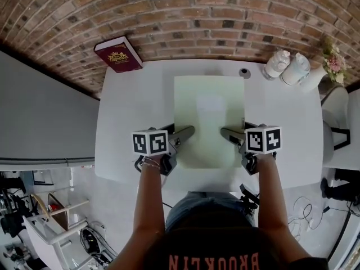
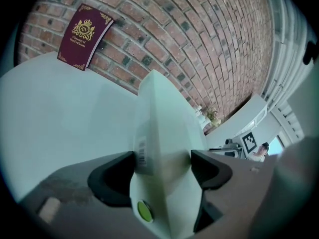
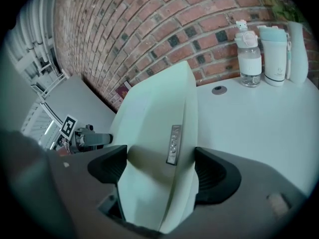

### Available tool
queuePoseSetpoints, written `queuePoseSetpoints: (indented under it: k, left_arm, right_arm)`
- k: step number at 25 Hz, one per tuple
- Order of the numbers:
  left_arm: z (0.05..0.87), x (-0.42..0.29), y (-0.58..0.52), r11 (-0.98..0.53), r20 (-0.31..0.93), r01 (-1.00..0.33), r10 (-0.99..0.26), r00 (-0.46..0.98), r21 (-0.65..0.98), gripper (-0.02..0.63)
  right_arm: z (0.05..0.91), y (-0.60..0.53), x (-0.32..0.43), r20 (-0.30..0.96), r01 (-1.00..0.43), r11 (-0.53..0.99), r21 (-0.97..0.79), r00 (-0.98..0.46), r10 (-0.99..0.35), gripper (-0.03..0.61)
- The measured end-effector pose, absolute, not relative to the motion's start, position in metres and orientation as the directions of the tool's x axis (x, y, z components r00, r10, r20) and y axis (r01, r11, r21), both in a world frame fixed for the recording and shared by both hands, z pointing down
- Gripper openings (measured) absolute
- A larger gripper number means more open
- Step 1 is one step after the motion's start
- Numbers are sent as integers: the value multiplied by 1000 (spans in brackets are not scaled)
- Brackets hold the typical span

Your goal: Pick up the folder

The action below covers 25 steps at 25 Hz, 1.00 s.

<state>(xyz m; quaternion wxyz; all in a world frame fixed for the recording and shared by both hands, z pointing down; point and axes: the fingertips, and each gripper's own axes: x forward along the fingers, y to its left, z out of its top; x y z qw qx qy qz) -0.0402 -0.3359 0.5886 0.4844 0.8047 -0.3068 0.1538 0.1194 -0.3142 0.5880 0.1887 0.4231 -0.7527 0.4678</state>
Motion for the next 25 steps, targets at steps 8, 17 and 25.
queuePoseSetpoints:
  k: [8, 17, 25]
  left_arm:
    - [553, -39, -341, -417, 507, -639, -391, 768, 647, 364]
    - [507, -38, -348, -494, 443, -621, -438, 782, 608, 367]
    - [464, -39, -356, -560, 377, -611, -484, 790, 560, 368]
  right_arm:
    - [554, -316, 120, 633, -817, 237, -525, -562, -533, 430]
    - [507, -321, 122, 569, -831, 281, -481, -540, -620, 428]
    - [459, -327, 122, 481, -842, 330, -427, -520, -705, 420]
